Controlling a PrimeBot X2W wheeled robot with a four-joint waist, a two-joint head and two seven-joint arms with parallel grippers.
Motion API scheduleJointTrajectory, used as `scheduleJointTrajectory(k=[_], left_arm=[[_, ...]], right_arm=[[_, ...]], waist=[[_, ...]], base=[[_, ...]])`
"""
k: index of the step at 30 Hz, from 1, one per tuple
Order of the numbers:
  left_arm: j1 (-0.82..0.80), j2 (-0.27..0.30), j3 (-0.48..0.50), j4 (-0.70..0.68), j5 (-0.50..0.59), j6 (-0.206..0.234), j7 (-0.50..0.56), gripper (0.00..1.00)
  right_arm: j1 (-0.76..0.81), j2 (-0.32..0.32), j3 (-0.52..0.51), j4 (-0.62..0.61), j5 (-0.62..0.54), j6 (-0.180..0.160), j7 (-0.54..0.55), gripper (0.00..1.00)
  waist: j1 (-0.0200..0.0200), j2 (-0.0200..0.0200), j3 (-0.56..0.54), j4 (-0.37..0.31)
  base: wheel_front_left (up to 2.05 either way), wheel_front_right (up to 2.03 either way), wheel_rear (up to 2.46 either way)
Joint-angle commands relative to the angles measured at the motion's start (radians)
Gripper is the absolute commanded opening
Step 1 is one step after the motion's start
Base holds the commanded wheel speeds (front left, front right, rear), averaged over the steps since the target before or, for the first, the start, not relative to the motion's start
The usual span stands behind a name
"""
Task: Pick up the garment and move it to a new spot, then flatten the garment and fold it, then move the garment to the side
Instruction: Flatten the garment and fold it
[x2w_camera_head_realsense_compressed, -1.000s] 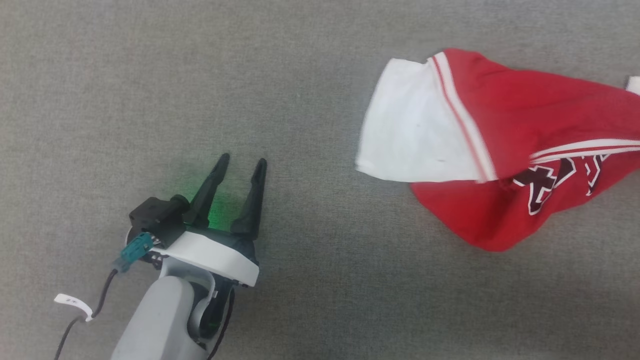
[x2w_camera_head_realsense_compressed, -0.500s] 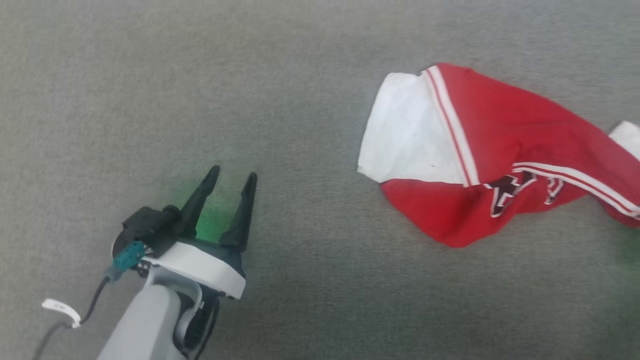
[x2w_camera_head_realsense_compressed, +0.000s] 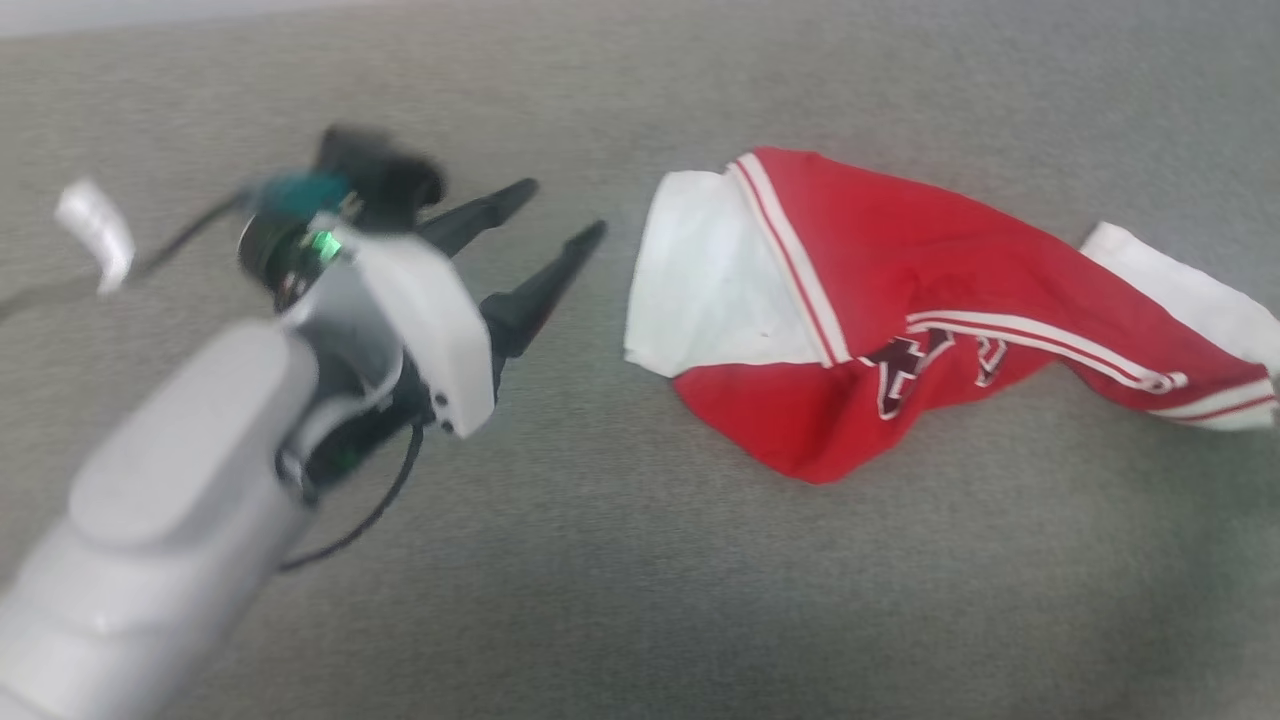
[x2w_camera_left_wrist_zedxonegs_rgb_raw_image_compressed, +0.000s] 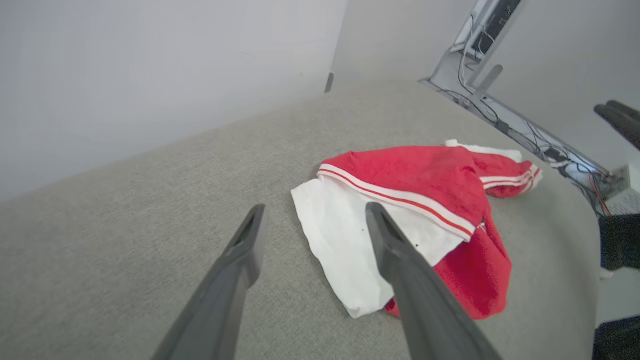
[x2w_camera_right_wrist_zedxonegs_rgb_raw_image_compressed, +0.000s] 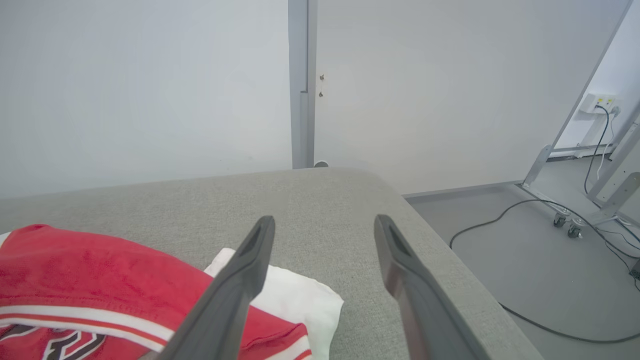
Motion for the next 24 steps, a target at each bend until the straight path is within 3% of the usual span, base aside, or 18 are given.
scheduleJointTrajectory(k=[1, 5, 11, 20, 21, 23, 24], left_arm=[[-0.053, 0.003, -0.023, 0.026, -0.06, -0.001, 0.062, 1.0], [-0.179, -0.014, -0.086, 0.122, -0.209, -0.001, 0.256, 1.0], [-0.269, -0.044, -0.133, 0.281, -0.331, -0.002, 0.494, 1.0], [-0.311, -0.065, -0.186, 0.461, -0.356, 0.004, 0.654, 1.0], [-0.305, -0.078, -0.173, 0.461, -0.382, 0.002, 0.653, 0.78], [-0.305, -0.091, -0.157, 0.459, -0.405, 0.001, 0.645, 0.0], [-0.312, -0.087, -0.155, 0.46, -0.4, 0.001, 0.63, 0.0]], right_arm=[[-0.01, 0.006, 0.02, -0.011, -0.014, 0.0, -0.019, 1.0], [-0.022, 0.019, 0.059, -0.012, -0.014, 0.0, -0.049, 1.0], [-0.054, 0.045, 0.103, 0.014, -0.02, 0.0, -0.082, 1.0], [-0.079, 0.071, 0.127, 0.077, -0.025, 0.0, -0.131, 1.0], [-0.08, 0.071, 0.126, 0.083, -0.025, 0.0, -0.134, 1.0], [-0.085, 0.07, 0.123, 0.092, -0.026, 0.0, -0.138, 1.0], [-0.087, 0.067, 0.125, 0.094, -0.027, 0.0, -0.138, 1.0]], waist=[[0.0, 0.0, 0.026, -0.035], [0.0, 0.0, 0.059, -0.084], [0.0, 0.0, 0.1, -0.145], [0.0, 0.0, 0.146, -0.195], [0.0, 0.0, 0.147, -0.195], [0.0, 0.0, 0.148, -0.187], [0.0, 0.0, 0.148, -0.181]], base=[[0.0, 0.0, 0.0], [0.0, 0.0, 0.0], [0.0, 0.0, 0.0], [0.0, 0.0, 0.0], [0.0, 0.0, 0.0], [0.0, 0.0, 0.0], [0.0, 0.0, 0.0]])
